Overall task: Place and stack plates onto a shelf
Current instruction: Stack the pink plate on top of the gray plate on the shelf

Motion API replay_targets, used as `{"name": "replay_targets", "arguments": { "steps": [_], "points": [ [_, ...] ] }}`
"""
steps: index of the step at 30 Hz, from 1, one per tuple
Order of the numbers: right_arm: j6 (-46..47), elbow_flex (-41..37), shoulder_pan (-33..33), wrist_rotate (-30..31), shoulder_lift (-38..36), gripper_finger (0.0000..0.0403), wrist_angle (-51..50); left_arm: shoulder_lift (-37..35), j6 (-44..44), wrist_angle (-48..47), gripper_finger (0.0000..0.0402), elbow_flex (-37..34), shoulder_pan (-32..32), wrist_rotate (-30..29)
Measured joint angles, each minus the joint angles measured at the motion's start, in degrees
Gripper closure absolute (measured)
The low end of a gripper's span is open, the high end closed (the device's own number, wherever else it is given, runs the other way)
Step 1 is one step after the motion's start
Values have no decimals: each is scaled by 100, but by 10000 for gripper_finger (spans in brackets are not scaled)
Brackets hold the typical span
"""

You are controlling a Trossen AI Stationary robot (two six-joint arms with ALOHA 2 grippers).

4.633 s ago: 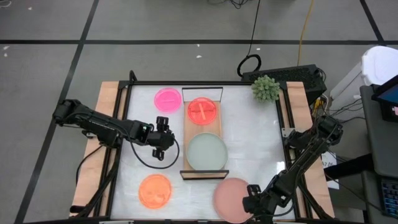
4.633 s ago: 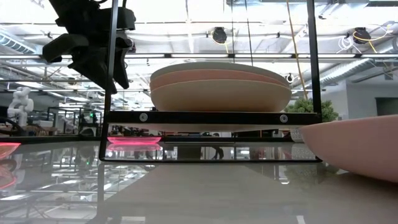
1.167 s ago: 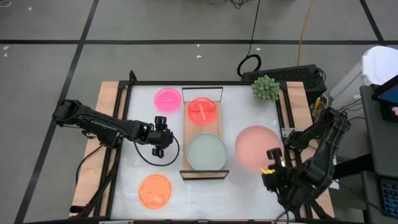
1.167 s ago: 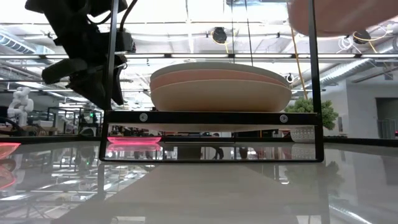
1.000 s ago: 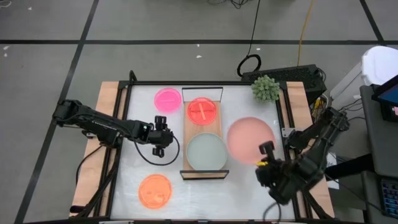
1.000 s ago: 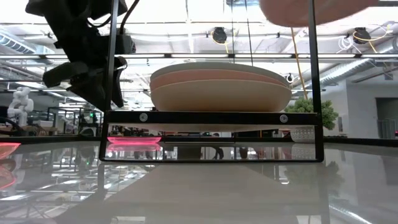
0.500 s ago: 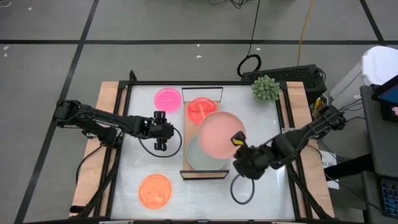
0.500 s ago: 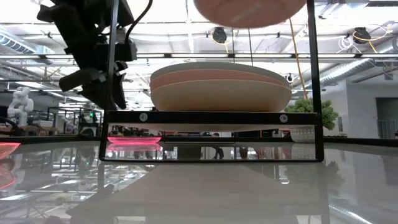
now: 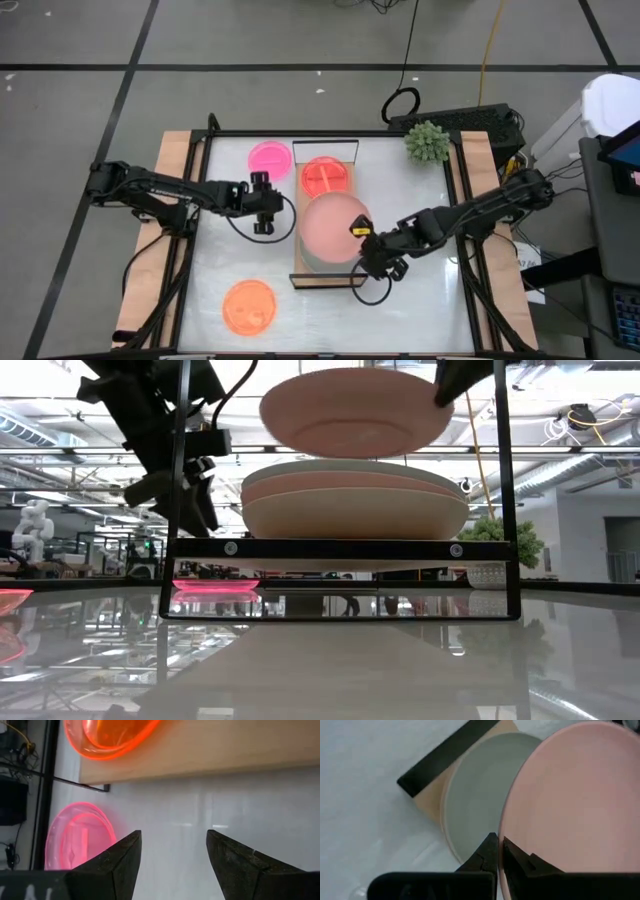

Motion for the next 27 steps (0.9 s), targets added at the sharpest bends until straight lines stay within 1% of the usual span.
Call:
{"name": "replay_targets", "arguments": {
  "steps": [6,11,17,22,27],
  "points": [
    [-407,-552,-164,-468,0,403,667,0,93,175,172,0,236,-1],
    [-751,-1029,-183,-503,0,403,1394,0,104,270,172,0,421,1],
    [-767,-1521,-225,-450,0,392,2150,0,210,408,172,0,617,13],
    [-839,-1669,-225,-447,0,383,2373,0,216,492,172,0,766,149],
    [-685,-1675,-209,-443,-75,373,2339,1,216,507,172,0,907,177]
  ]
}}
